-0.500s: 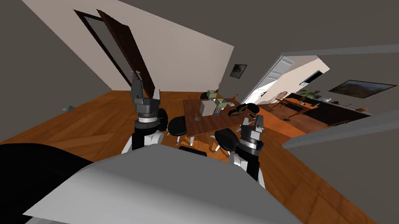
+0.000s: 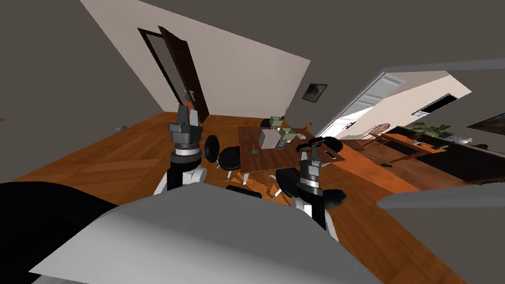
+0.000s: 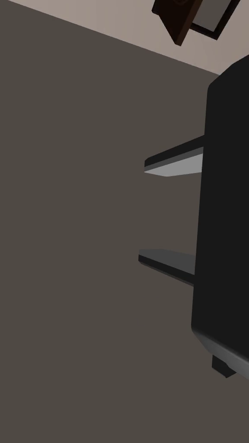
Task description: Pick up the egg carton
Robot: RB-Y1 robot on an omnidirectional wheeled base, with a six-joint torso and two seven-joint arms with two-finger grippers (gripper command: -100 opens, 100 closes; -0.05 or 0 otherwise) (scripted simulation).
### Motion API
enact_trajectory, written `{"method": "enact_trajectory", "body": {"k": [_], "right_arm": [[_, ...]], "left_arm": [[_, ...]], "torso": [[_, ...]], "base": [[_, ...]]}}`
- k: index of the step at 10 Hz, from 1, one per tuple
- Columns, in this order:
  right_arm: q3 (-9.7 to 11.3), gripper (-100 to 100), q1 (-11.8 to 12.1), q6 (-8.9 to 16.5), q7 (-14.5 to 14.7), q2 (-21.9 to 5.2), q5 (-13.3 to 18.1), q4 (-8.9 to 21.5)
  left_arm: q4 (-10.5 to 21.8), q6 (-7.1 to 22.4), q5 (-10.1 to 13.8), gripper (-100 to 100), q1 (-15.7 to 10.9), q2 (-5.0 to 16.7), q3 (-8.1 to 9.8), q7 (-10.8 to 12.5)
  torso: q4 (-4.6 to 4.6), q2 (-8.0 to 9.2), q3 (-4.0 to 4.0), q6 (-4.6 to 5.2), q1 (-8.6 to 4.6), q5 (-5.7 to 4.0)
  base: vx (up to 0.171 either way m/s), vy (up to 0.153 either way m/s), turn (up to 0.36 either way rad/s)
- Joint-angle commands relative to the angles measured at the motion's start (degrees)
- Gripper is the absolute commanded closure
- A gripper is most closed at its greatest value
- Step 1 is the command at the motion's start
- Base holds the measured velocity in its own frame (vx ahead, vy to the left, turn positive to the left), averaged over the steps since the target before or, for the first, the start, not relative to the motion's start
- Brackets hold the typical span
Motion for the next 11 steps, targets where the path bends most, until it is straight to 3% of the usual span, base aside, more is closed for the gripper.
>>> {"method": "enact_trajectory", "body": {"k": [1, 5, 8, 10, 11], "right_arm": [[0.8, -100, 0.8, 1.4, 1.5, -2.9, 0.0, 1.1], [3.4, -100, 2.3, 5.2, 6.0, -10.7, 0.1, 5.6], [4.2, -100, 2.7, 6.4, 7.3, -13.7, 0.2, 6.9], [5.9, -100, 3.6, 8.7, 10.0, -17.8, 0.3, 9.6], [5.9, -100, 3.6, 8.7, 10.0, -18.5, 0.3, 9.6]], "left_arm": [[0.0, 0.0, 0.0, 0, 0.0, 0.0, 0.00, 0.0], [0.0, 0.0, 0.0, 0, 0.0, 0.0, 0.00, 0.0], [0.0, 0.0, 0.0, 0, 0.0, 0.0, 0.00, 0.0], [0.0, 0.0, 0.0, 0, 0.0, 0.0, 0.00, 0.0], [0.0, 0.0, 0.0, 0, 0.0, 0.0, 0.01, 0.0]], "torso": [[0.00, 0.00, 0.00, 0.00, 0.00, 0.00], [-0.01, -0.01, -0.01, 0.03, -0.05, -0.01], [0.00, -0.03, -0.02, 0.00, 0.01, 0.00], [0.00, 0.00, 0.00, 0.02, 0.01, 0.01], [0.01, 0.04, 0.02, 0.05, -0.03, 0.00]], "base": [[0.003, -0.018, 0.312], [0.002, -0.026, 0.390], [-0.003, -0.020, 0.244], [-0.017, -0.020, 0.331], [-0.024, -0.028, 0.296]]}}
